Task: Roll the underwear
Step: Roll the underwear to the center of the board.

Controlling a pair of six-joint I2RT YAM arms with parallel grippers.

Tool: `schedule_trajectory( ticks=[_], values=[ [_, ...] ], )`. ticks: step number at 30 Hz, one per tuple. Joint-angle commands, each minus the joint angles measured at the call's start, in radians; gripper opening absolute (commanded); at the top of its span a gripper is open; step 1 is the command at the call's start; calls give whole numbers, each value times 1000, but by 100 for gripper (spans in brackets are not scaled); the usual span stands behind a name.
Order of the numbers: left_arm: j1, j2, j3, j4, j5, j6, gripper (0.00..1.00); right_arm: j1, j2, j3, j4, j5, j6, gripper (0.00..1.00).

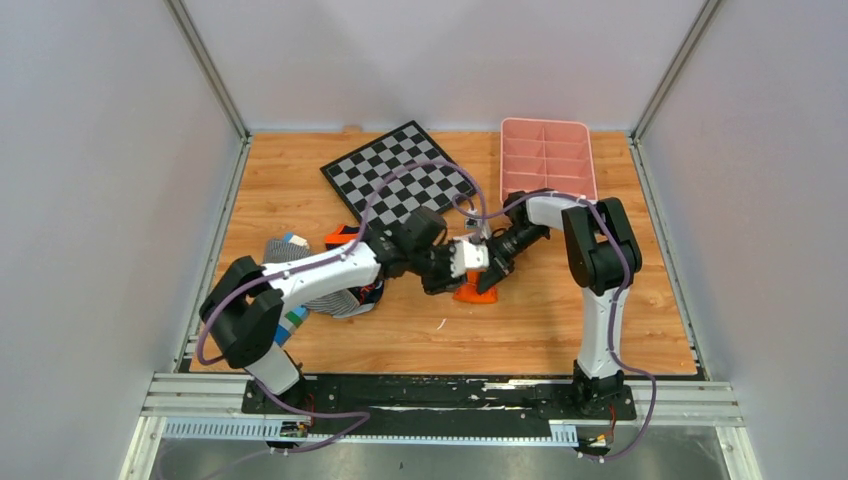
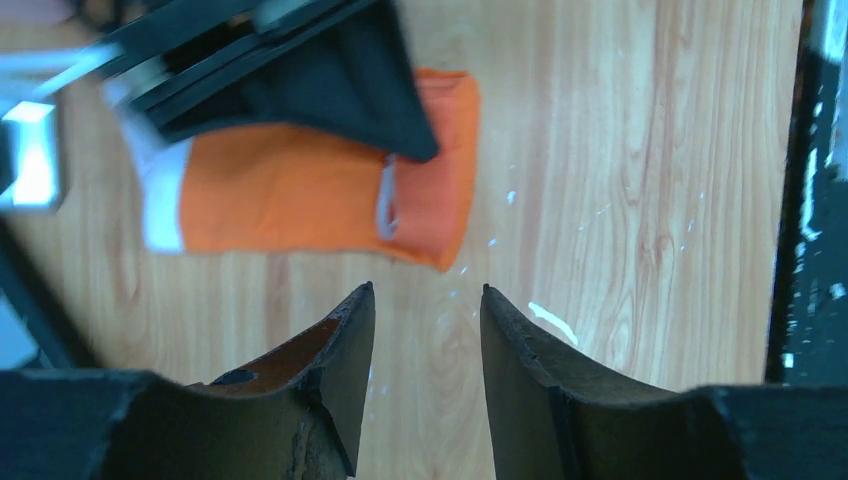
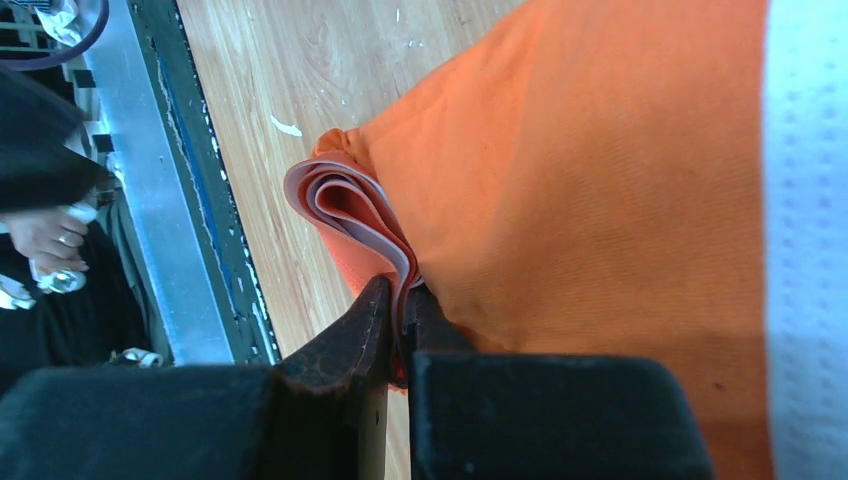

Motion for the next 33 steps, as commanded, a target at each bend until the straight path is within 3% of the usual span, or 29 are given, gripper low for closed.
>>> schedule_trajectory(
  ticks=[1,8,17,28,33],
  values=[
    [-136,90,10,-5,-155,286,50,-4,95,23,59,185,2,0],
    [-244,211,42,133,-290,398,51,-4,100,29,57,192,15,0],
    [-266,244,-53,264,-396,463,52,-2,111,39,45,192,15,0],
    [-265,208,56,63,-158,381,51,-2,121,49,35,190,13,0],
    [-265,213,64,89,-192,359,52,1,118,47,37,194,12,0]
  ],
)
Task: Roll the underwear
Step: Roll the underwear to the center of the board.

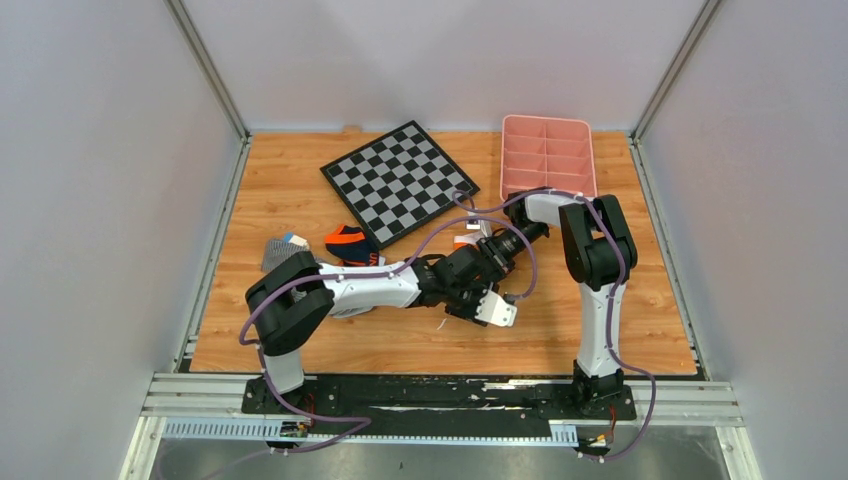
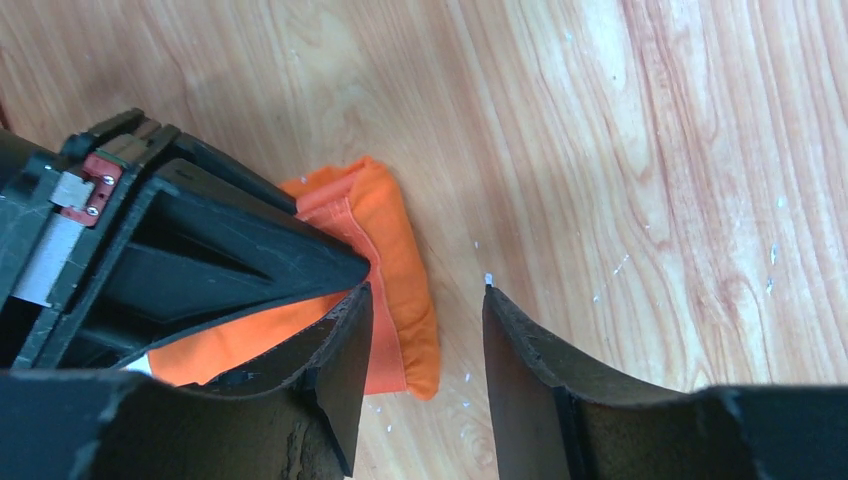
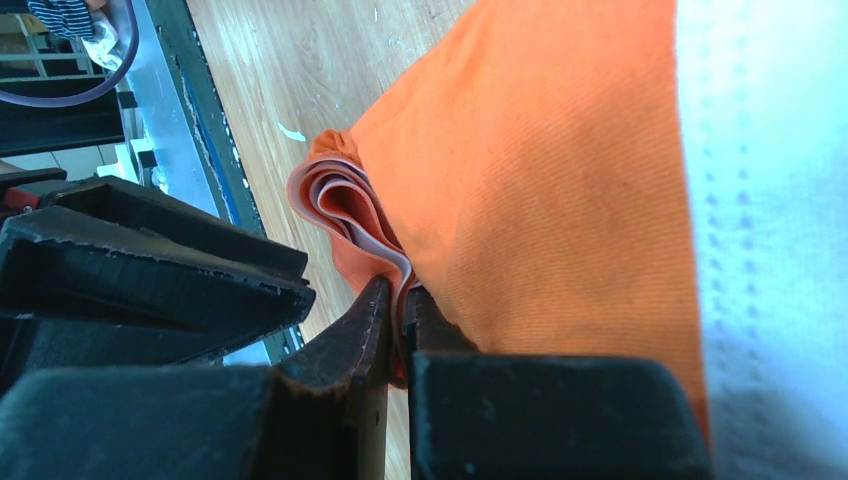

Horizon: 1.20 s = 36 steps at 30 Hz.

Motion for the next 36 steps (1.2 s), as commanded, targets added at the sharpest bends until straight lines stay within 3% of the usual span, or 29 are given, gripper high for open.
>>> schedule_trajectory(
  ticks=[1,8,14,16,18,21,25,28,32,36],
  values=[
    [-1,-11,24,24,-12,-31,53,3,61,-13,103,190,-58,0],
    [6,66,22,67,-116,-22,52,5,62,-13,102,192,-58,0],
    [7,100,-6,60,-119,-15,44,5,60,-15,106,192,-56,0],
    [6,113,-6,52,-123,-23,34,5,60,-15,104,192,-56,0],
    [7,127,-2,36,-124,-30,16,5,58,-15,104,192,-58,2],
    [6,148,23,-21,-98,-62,0,2,37,-23,100,191,-59,14],
    [8,126,37,-128,-3,-133,0,-18,-84,-5,3,127,-80,40],
    [15,80,27,-234,124,-167,0,-51,-246,12,-26,96,-85,51],
    [34,56,35,-329,294,-237,0,-150,-463,9,63,81,-61,53],
    [108,118,92,-391,496,-290,0,-257,-718,-116,297,112,-50,55]
  ],
)
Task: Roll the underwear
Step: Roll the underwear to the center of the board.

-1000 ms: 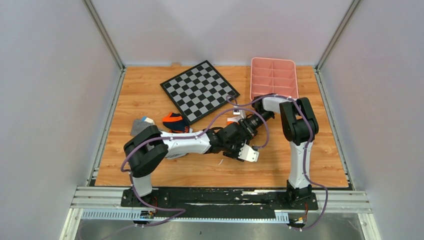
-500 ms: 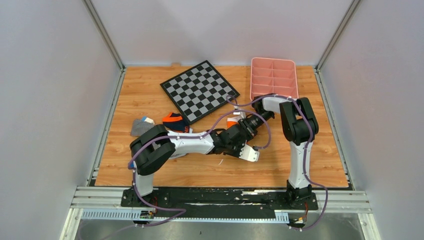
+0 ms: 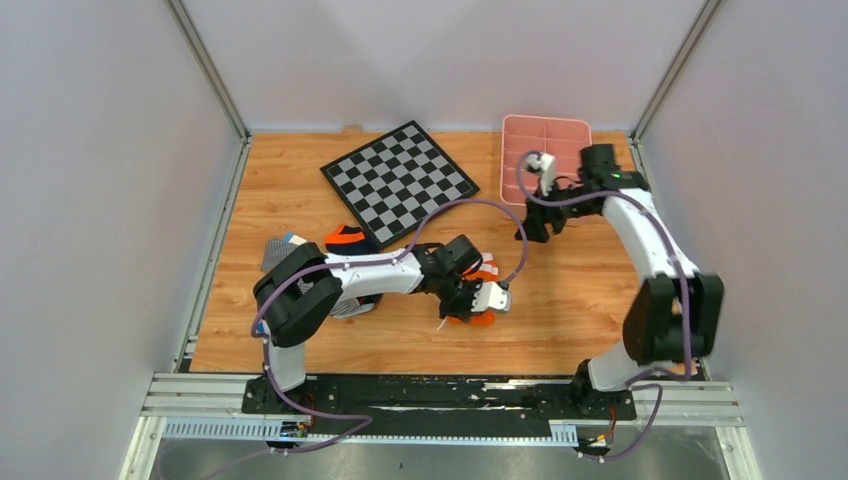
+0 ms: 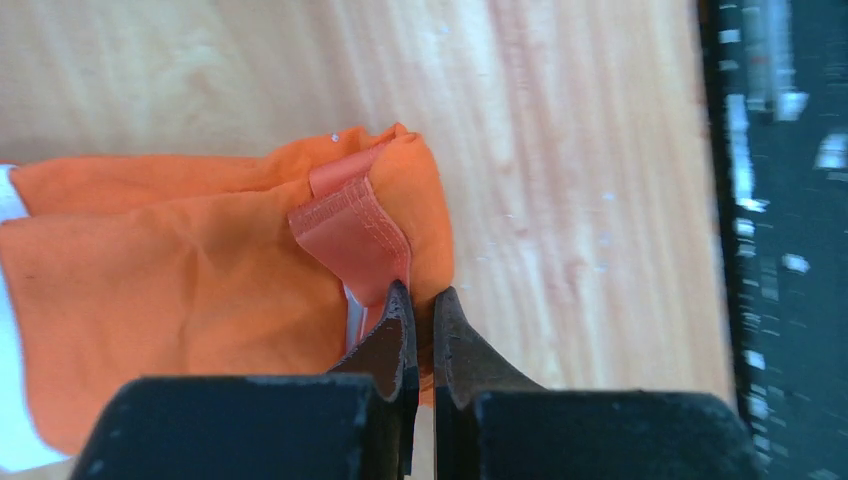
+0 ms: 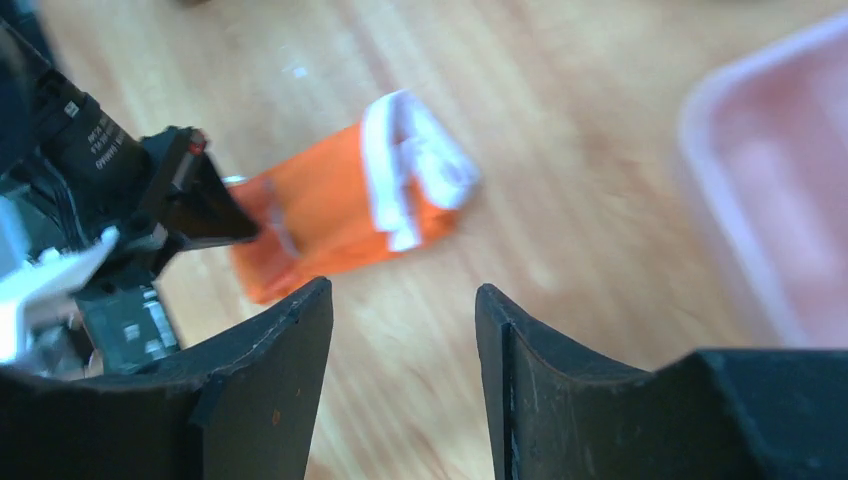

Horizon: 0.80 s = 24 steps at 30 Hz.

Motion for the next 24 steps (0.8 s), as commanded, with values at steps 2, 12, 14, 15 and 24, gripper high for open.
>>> schedule_trajectory(
  ticks=[2,12,14,15,24],
  values=[
    [91,169,115,-310,377,-119,0,-111,-340,-193,334,84,-12,55],
    [234,576,528,-568,579,-157,0,-121,-675,-582,368,-20,-243,55],
    [237,604,567,-577,583,-171,0,-59,-680,-631,299,-53,-381,58],
    [237,611,575,-574,581,-177,0,-2,-676,-648,299,-22,-390,58],
    [251,686,627,-559,547,-281,0,340,-459,-614,363,142,-442,55]
  ],
)
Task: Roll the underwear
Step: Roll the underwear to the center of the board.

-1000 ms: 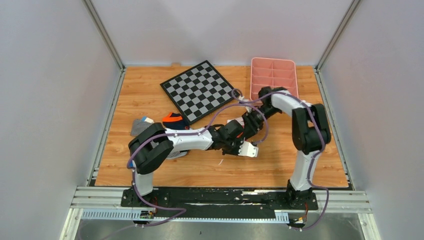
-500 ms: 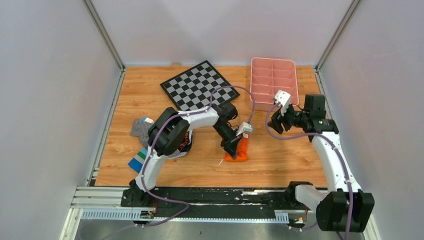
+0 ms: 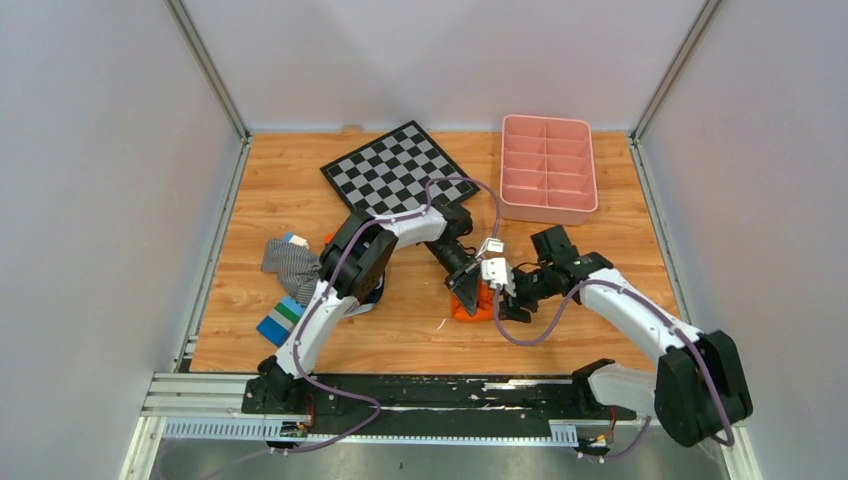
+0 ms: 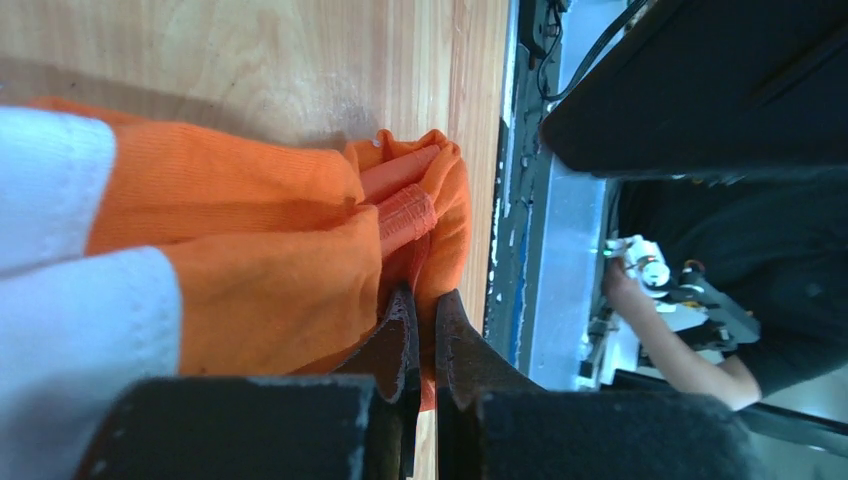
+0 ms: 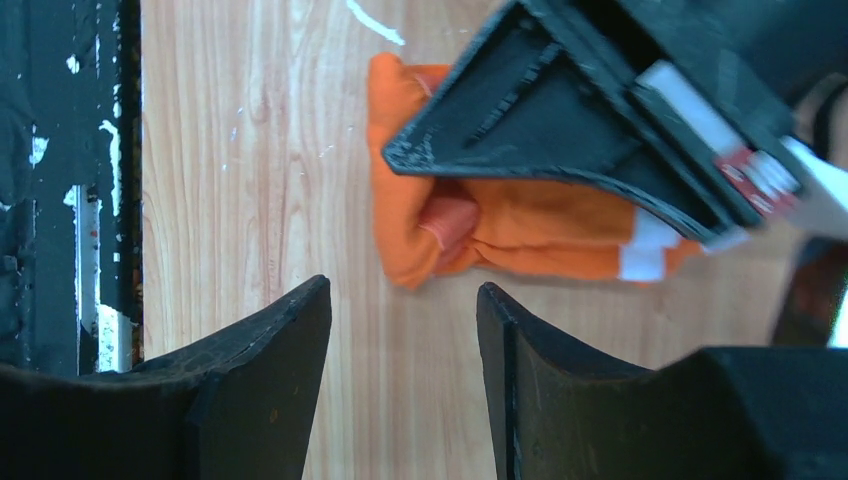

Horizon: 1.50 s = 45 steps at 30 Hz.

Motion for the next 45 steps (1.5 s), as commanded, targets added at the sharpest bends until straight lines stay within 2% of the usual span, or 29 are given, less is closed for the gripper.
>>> schedule_trajectory(
  ticks=[1,6,12,21,23,26,28,29,34,38,41,45],
  values=[
    [-1,114,8,84,-192,-11,0,97,100,59,42,67,-82,55],
    [1,123,18,92,-179,-19,0,162,195,82,47,97,-84,55],
    [1,124,17,89,-165,-15,0,216,218,26,122,135,-61,52],
    [3,120,13,78,-160,-8,0,259,237,-53,245,223,-43,37],
    [3,117,13,78,-167,-12,5,261,240,-58,258,232,-44,29],
    [3,96,6,78,-194,-19,27,261,252,-52,253,225,-47,11],
    [11,50,-13,87,-225,-20,36,261,263,-31,190,194,-81,3],
    [23,9,-26,96,-232,-30,38,260,266,-20,157,173,-95,1],
    [159,-144,-66,154,-188,-135,49,259,369,84,-34,105,-108,0],
    [266,-263,-108,177,-237,-165,51,215,562,203,-150,21,-51,0],
    [332,-345,-155,206,-270,-200,51,181,650,290,-207,-26,-22,0],
    [394,-571,-324,395,-360,-275,49,127,758,379,-281,-43,8,0]
  ],
)
